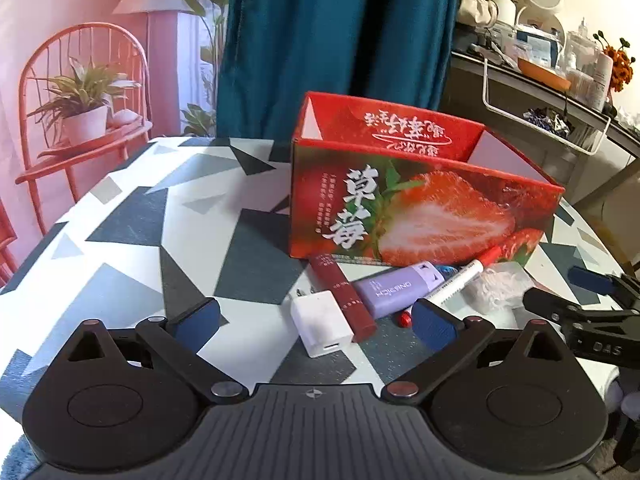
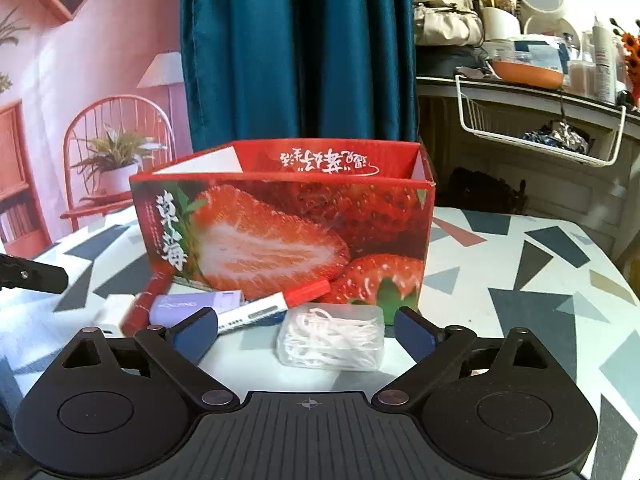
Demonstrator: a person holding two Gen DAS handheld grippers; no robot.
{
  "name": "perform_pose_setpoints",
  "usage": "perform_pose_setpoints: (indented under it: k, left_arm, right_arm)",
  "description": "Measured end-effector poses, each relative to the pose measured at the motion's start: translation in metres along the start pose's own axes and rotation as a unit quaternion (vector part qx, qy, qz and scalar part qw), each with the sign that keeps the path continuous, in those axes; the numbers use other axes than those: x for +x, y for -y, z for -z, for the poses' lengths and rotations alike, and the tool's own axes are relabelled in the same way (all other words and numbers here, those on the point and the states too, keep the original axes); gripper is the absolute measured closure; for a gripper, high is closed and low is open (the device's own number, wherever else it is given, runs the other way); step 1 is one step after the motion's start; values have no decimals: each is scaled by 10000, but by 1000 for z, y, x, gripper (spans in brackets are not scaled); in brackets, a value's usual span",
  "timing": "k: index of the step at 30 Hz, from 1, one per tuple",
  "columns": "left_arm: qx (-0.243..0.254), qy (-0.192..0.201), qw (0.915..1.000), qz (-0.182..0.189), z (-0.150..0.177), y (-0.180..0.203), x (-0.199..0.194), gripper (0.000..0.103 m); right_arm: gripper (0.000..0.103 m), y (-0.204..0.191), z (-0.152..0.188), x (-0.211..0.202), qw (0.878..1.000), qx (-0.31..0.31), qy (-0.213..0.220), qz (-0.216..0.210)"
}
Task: Organize rigid objects
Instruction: 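Move both grippers back toward the lipstick and marker by the box, then lower both grippers onto the white red-capped marker and close on it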
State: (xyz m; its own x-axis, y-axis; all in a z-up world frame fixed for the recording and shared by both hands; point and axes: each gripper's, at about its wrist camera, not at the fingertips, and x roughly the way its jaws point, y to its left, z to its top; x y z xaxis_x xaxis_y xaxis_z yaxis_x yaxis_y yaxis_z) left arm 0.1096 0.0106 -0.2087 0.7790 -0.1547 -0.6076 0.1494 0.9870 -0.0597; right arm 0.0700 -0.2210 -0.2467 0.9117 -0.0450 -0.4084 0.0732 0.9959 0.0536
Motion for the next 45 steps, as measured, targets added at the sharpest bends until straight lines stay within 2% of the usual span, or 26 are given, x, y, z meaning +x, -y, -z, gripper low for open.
perform_pose_setpoints:
  k: [3, 6, 10, 15, 18, 24, 32, 33, 34, 37, 40, 45]
  left_arm:
    - [-8, -55, 10000, 20, 1, 1, 3, 2]
    - [-49, -140, 9999, 58, 0, 3, 8, 8]
    - [59, -356, 9993, 80, -3, 12, 18, 33]
    - [-92, -444, 9977, 498, -10, 23, 30, 50]
    - [-105, -529, 9958, 743, -12, 35, 40, 52]
    - [-237, -855, 9904, 1064, -8, 52, 64, 54]
    - [-375, -1075, 9889, 955, -4, 56, 88, 54]
    - [-377, -1087, 9887, 962, -4, 55, 90, 56]
    - [-390, -1107, 9881, 990, -4, 55, 91, 63]
    - [-429, -1156, 9877, 962, -3, 51, 94, 70]
    - [-571, -1133, 9872, 966, -1, 46, 95, 71]
    - [-557, -1136, 9871, 981, 0, 45, 91, 71]
  right_arm:
    - [15, 5, 0, 8, 10000, -20, 7, -1]
    - [17, 9, -5, 19, 9999, -88, 53, -41]
    - [27, 10, -13, 32, 9995, -204, 129, -215]
    - [44, 15, -22, 50, 9985, -71, 102, -533]
    - [49, 20, -24, 60, 9980, 144, 58, -611]
    - [50, 21, -22, 67, 9963, 225, -26, -824]
    - [51, 26, -19, 72, 9943, 388, -136, -982]
    - [52, 26, -19, 72, 9942, 401, -153, -988]
    - [55, 27, -19, 73, 9941, 415, -174, -984]
    - [63, 28, -20, 73, 9945, 436, -211, -931]
    - [68, 29, -19, 69, 9944, 466, -230, -920]
    - [69, 26, -15, 57, 9946, 470, -296, -876]
